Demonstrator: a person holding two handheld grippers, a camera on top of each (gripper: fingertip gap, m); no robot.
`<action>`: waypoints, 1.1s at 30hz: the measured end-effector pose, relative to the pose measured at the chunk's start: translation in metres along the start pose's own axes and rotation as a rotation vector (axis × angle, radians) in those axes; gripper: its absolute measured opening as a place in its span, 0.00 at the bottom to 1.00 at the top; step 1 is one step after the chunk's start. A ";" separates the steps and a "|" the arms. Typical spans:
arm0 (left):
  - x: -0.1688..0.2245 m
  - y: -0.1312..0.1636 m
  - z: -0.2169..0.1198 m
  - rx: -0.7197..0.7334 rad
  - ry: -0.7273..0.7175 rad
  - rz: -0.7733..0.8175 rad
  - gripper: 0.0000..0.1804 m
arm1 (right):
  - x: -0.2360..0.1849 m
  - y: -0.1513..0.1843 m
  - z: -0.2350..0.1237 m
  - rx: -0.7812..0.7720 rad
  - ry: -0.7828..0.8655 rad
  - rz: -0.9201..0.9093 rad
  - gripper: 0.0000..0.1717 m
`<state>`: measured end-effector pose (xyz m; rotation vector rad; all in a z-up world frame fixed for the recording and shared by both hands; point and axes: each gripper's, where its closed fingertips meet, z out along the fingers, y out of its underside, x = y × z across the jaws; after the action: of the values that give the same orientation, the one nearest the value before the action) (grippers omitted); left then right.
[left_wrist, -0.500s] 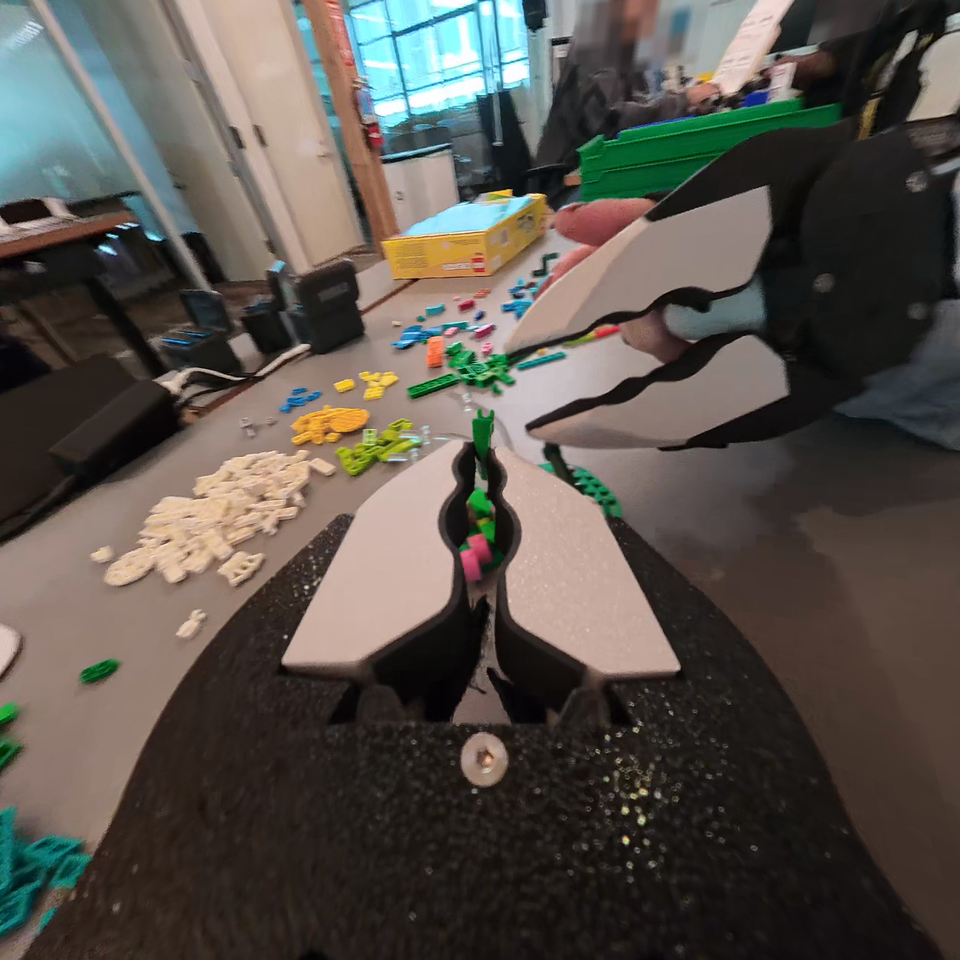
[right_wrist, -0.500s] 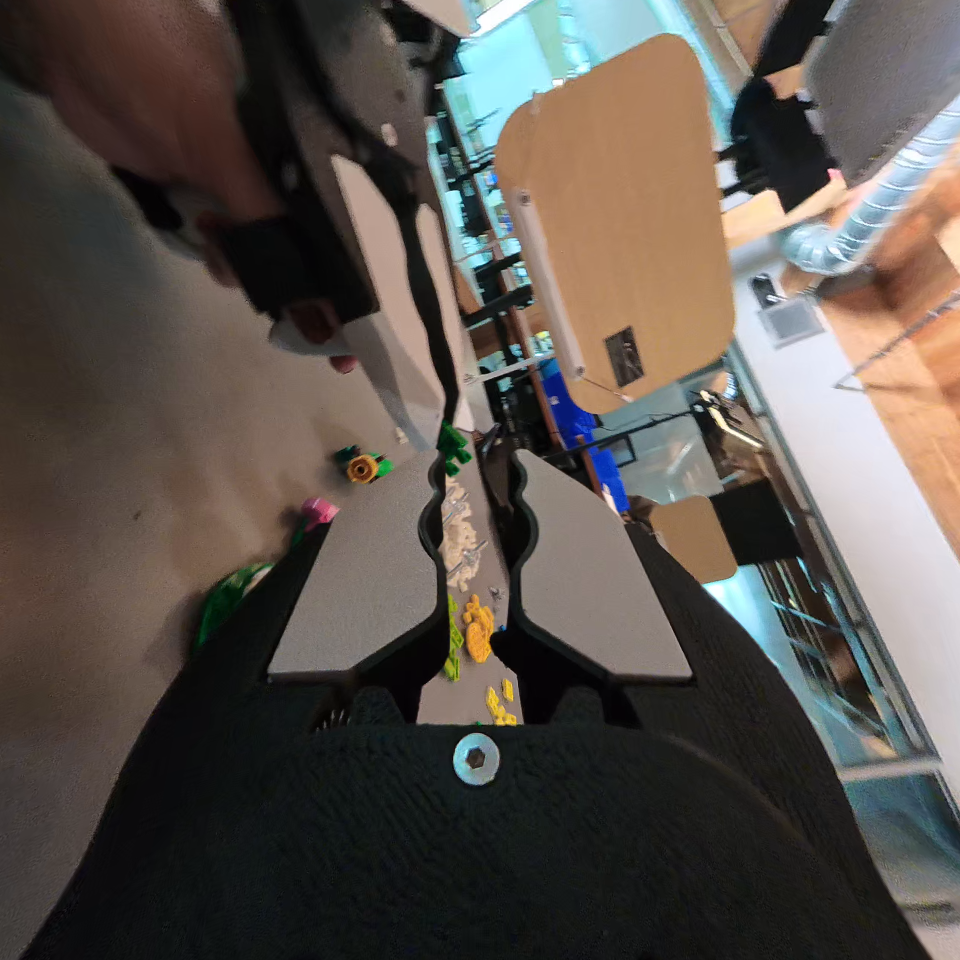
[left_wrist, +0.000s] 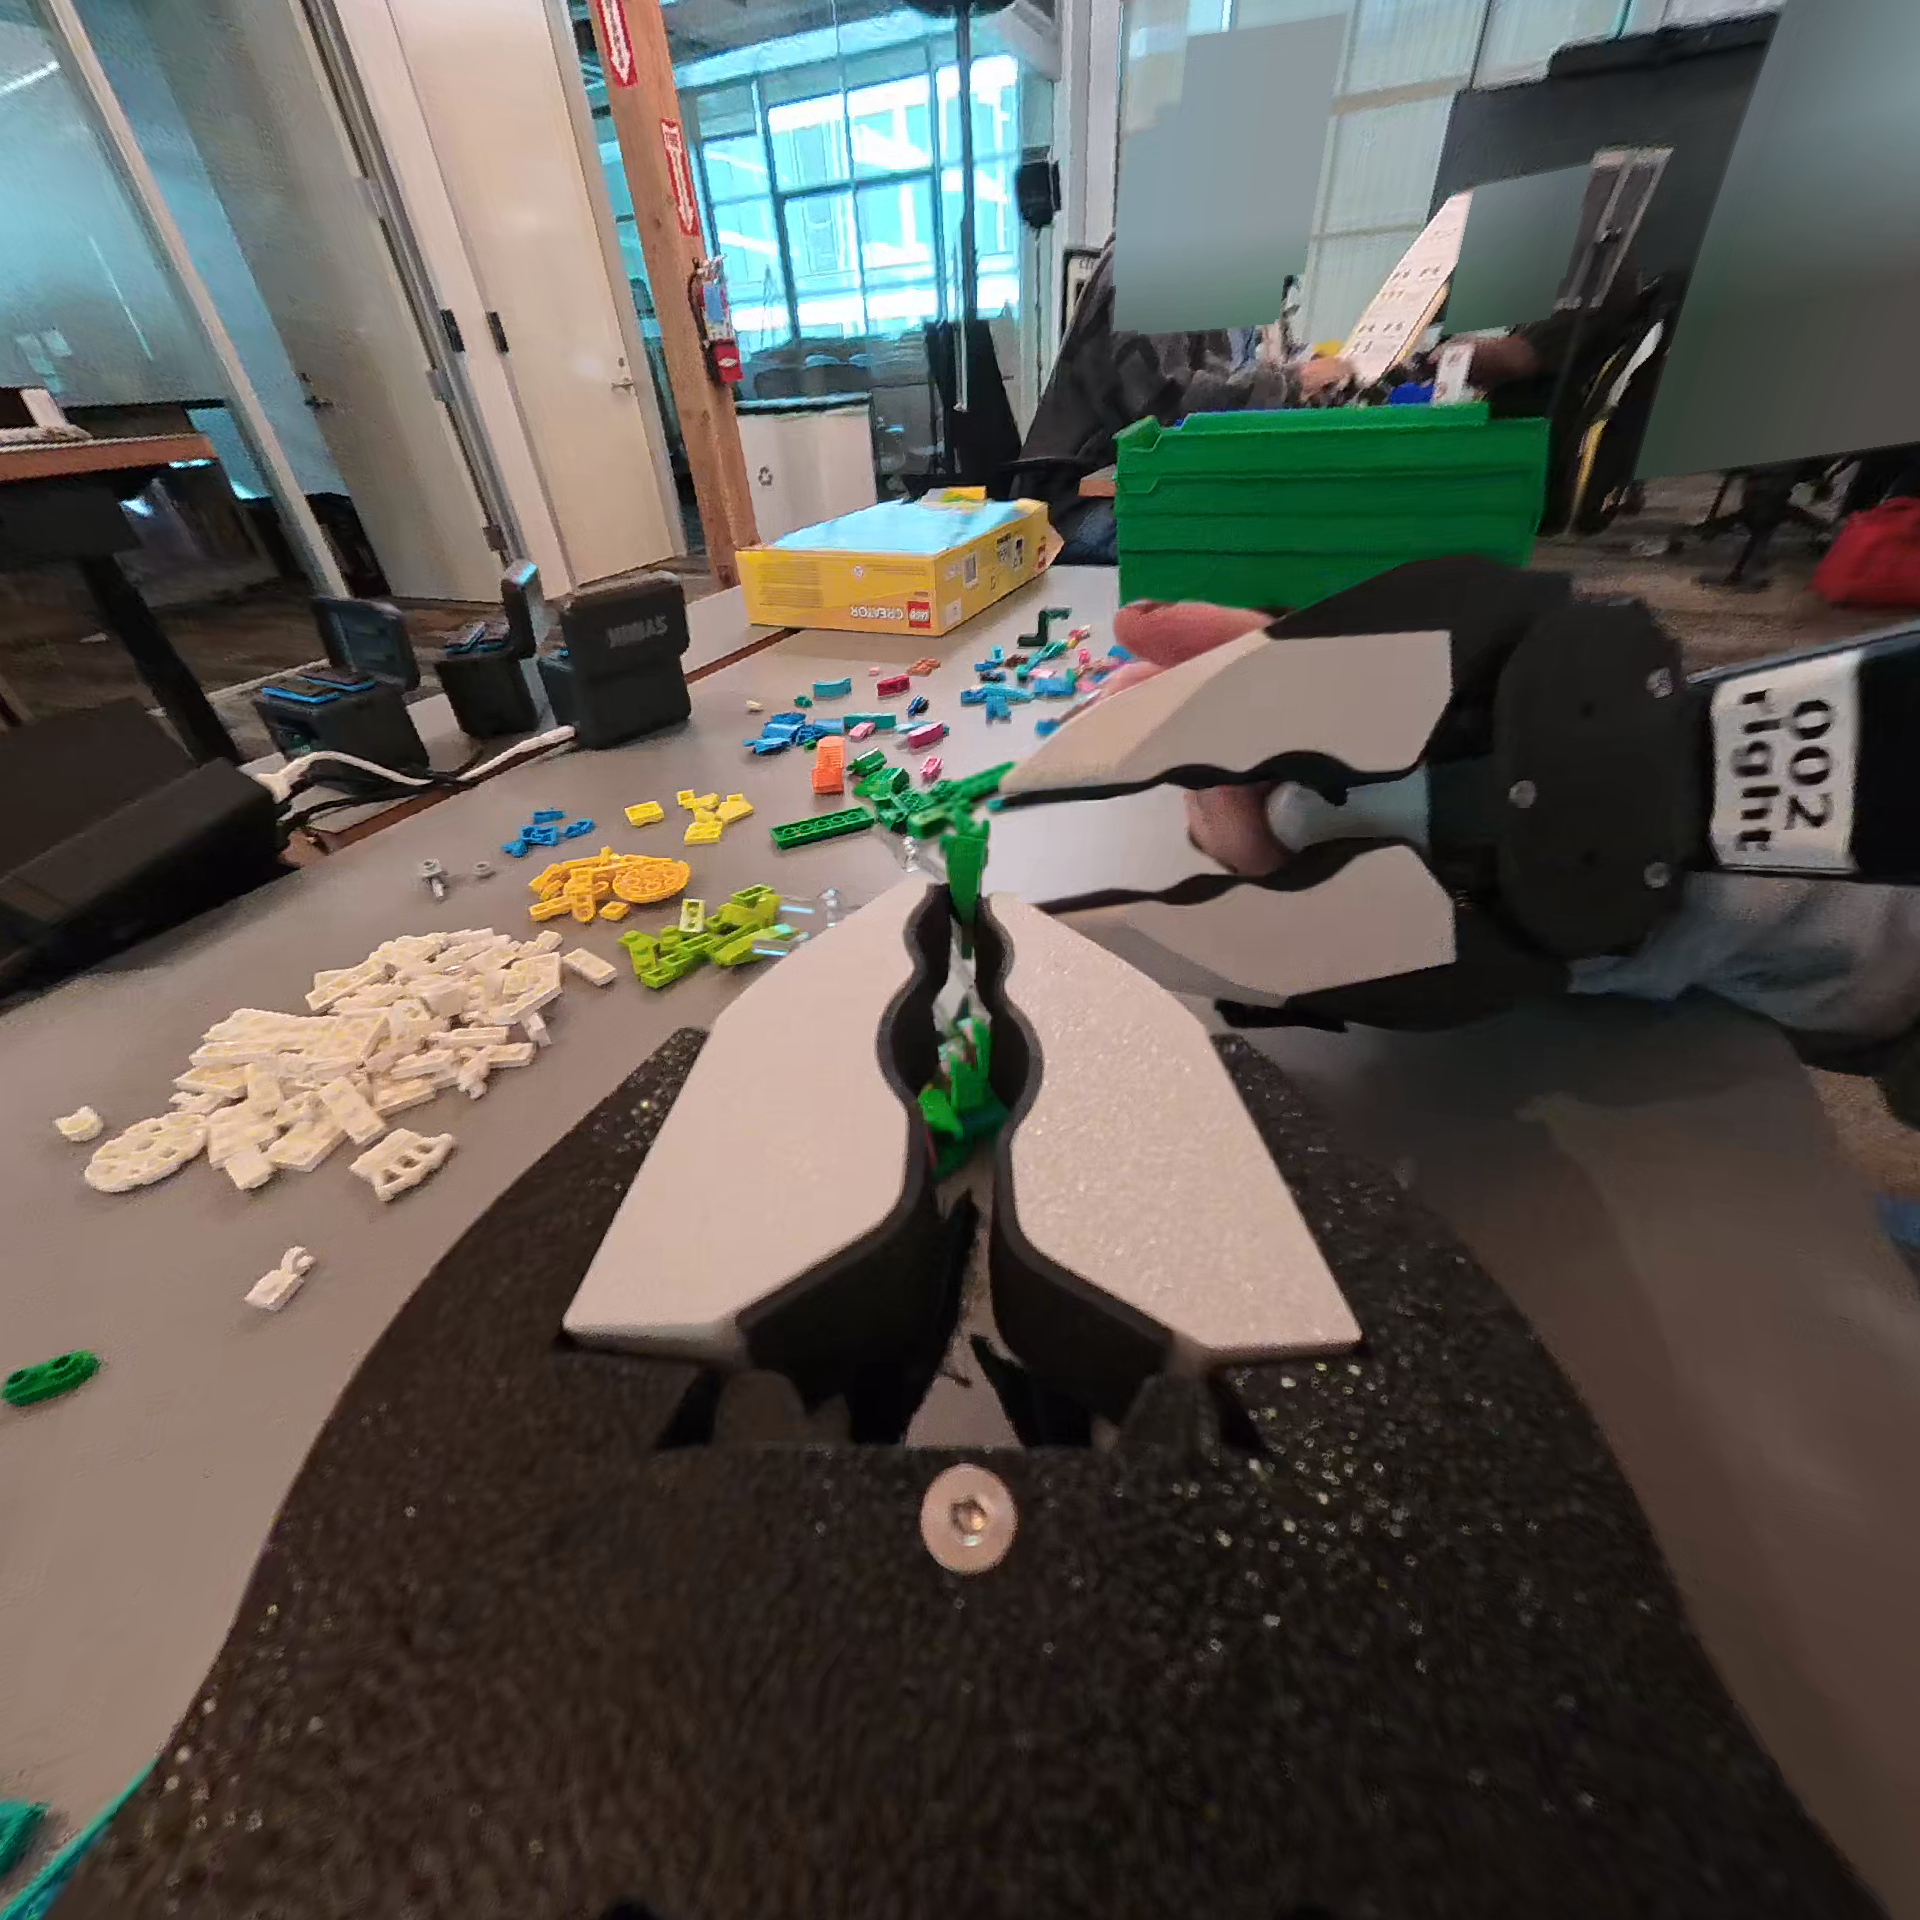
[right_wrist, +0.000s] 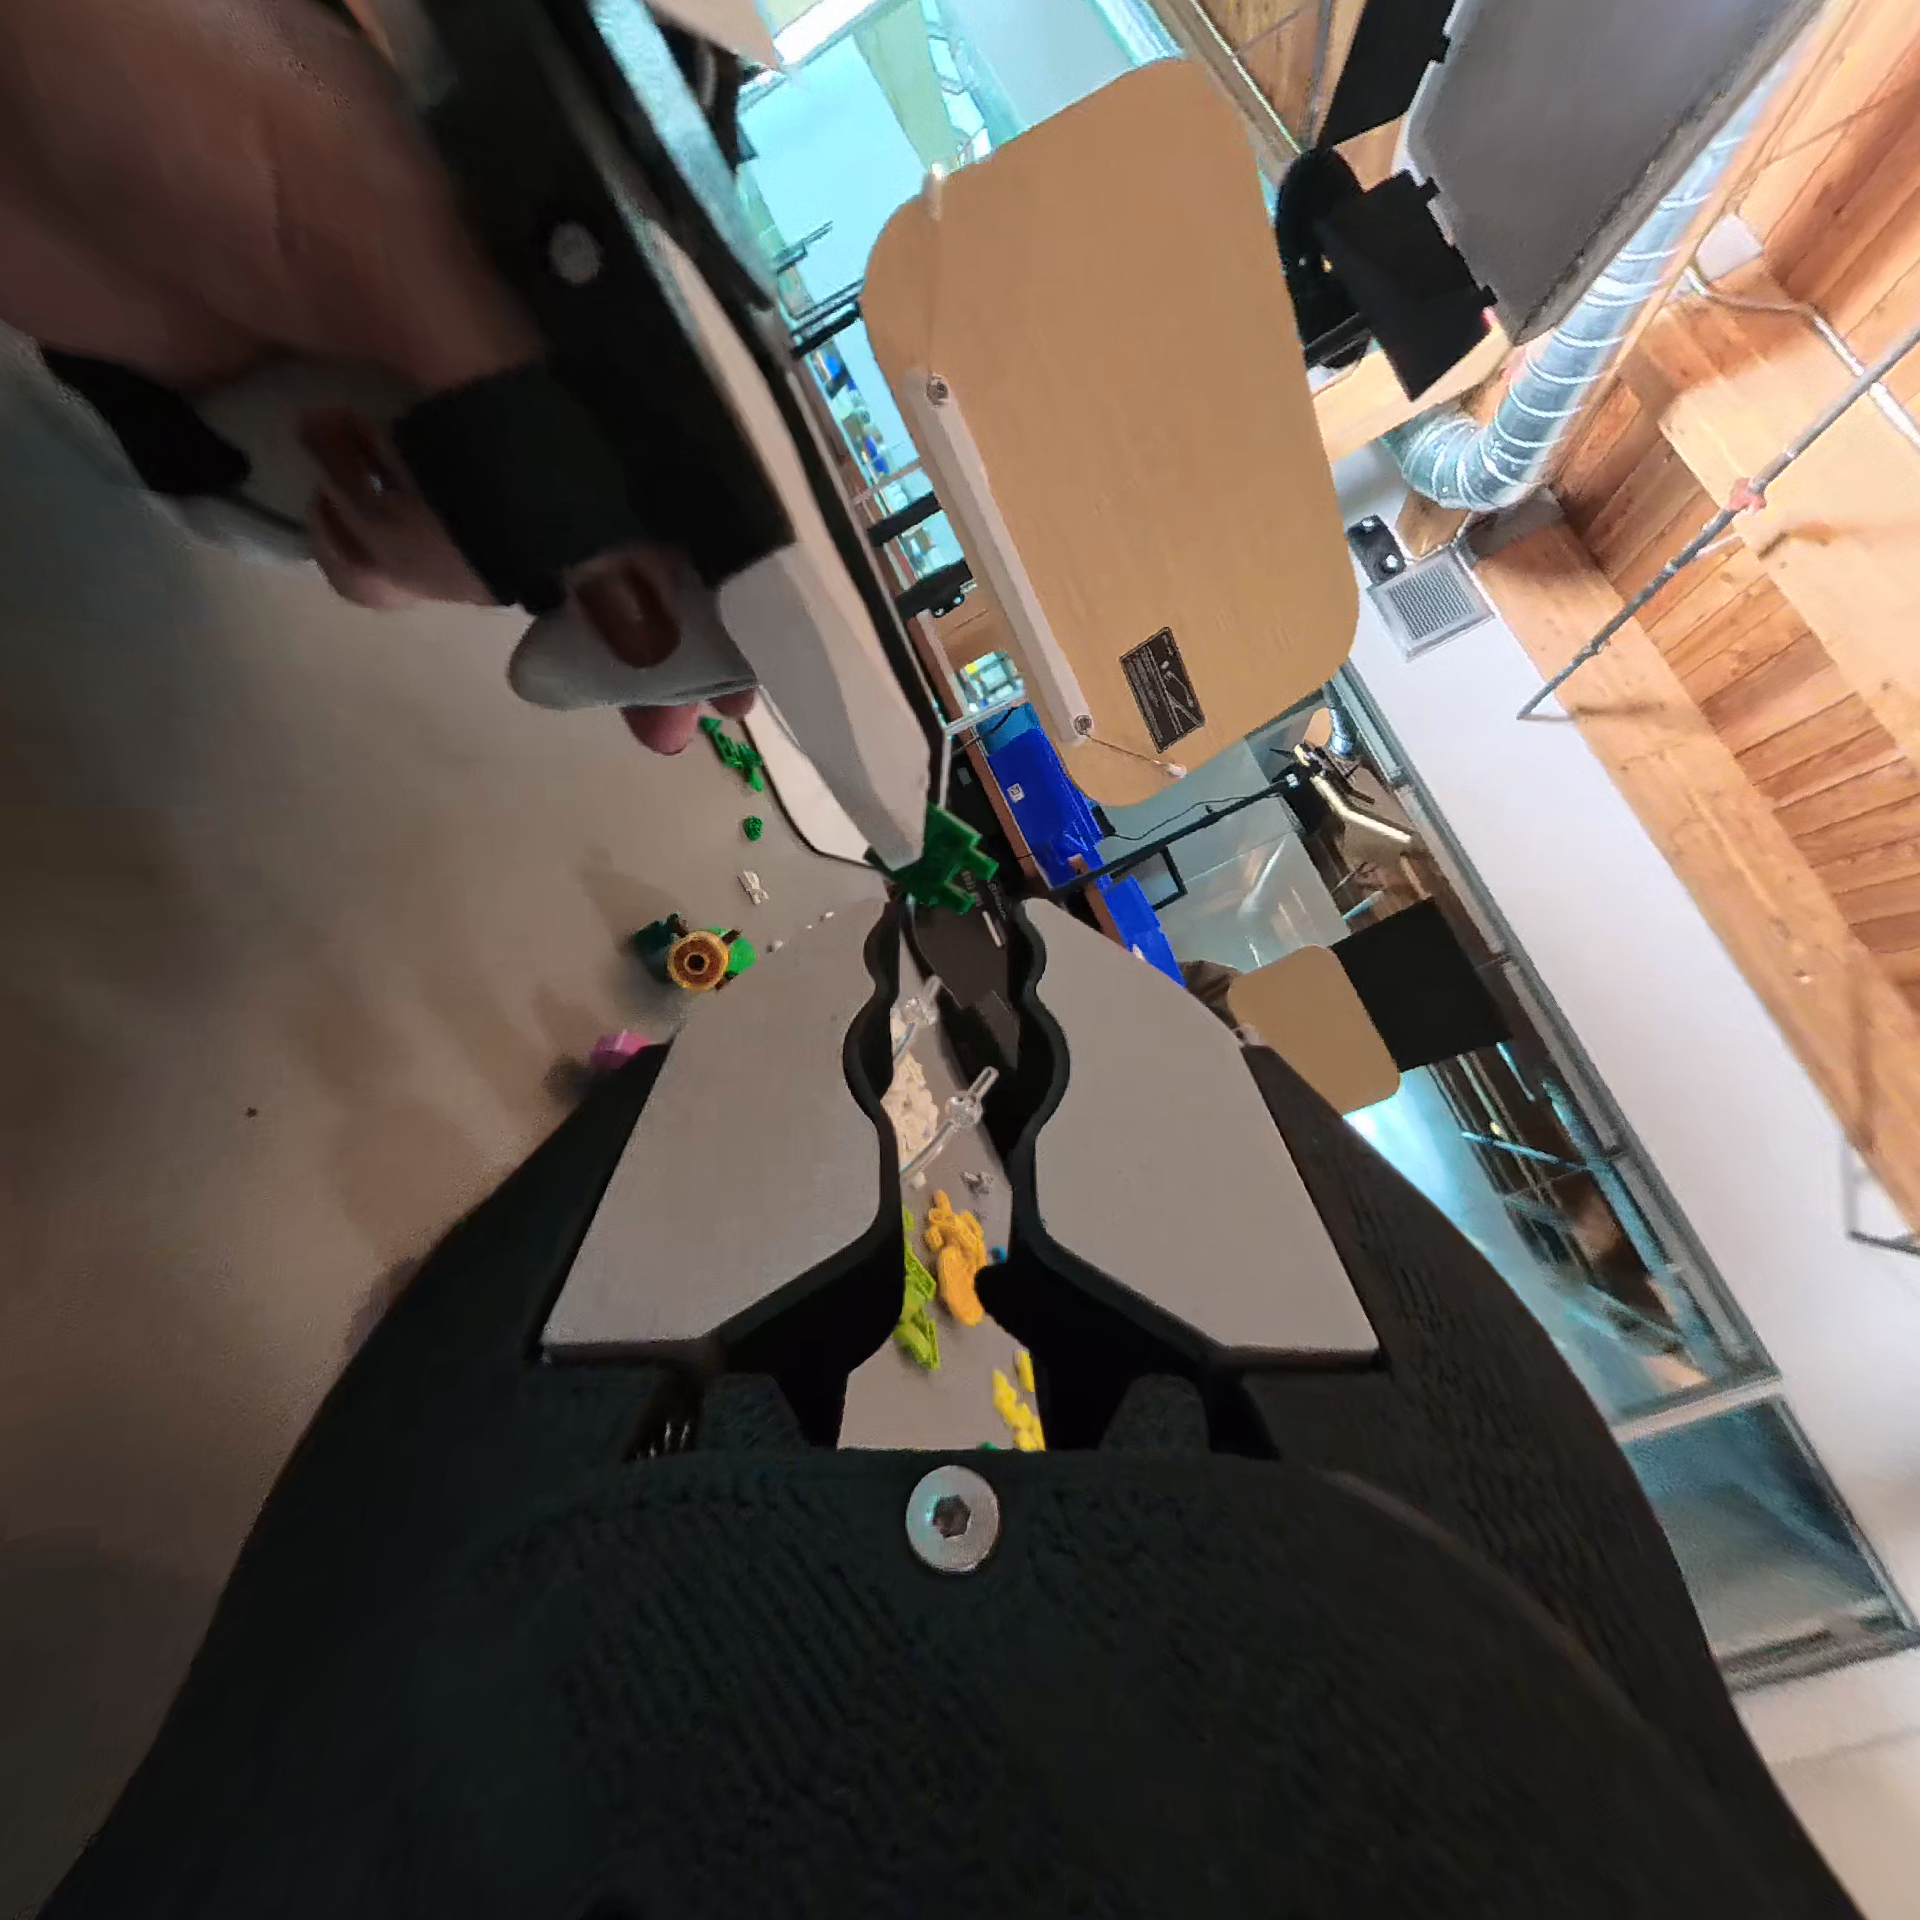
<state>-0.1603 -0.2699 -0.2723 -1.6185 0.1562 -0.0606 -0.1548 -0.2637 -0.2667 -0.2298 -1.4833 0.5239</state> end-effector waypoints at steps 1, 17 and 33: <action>-0.002 0.003 0.001 -0.029 -0.020 0.027 0.02 | -0.003 -0.001 0.000 0.005 -0.017 -0.008 0.12; 0.011 0.017 0.003 -0.134 -0.009 0.531 0.02 | -0.020 0.007 -0.004 -0.013 -0.293 0.328 0.03; 0.015 0.021 0.003 -0.142 0.102 0.232 0.01 | -0.025 0.004 -0.012 0.013 -0.329 0.169 0.02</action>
<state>-0.1462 -0.2699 -0.2940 -1.7294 0.4346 0.0478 -0.1437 -0.2701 -0.2914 -0.2698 -1.7885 0.7333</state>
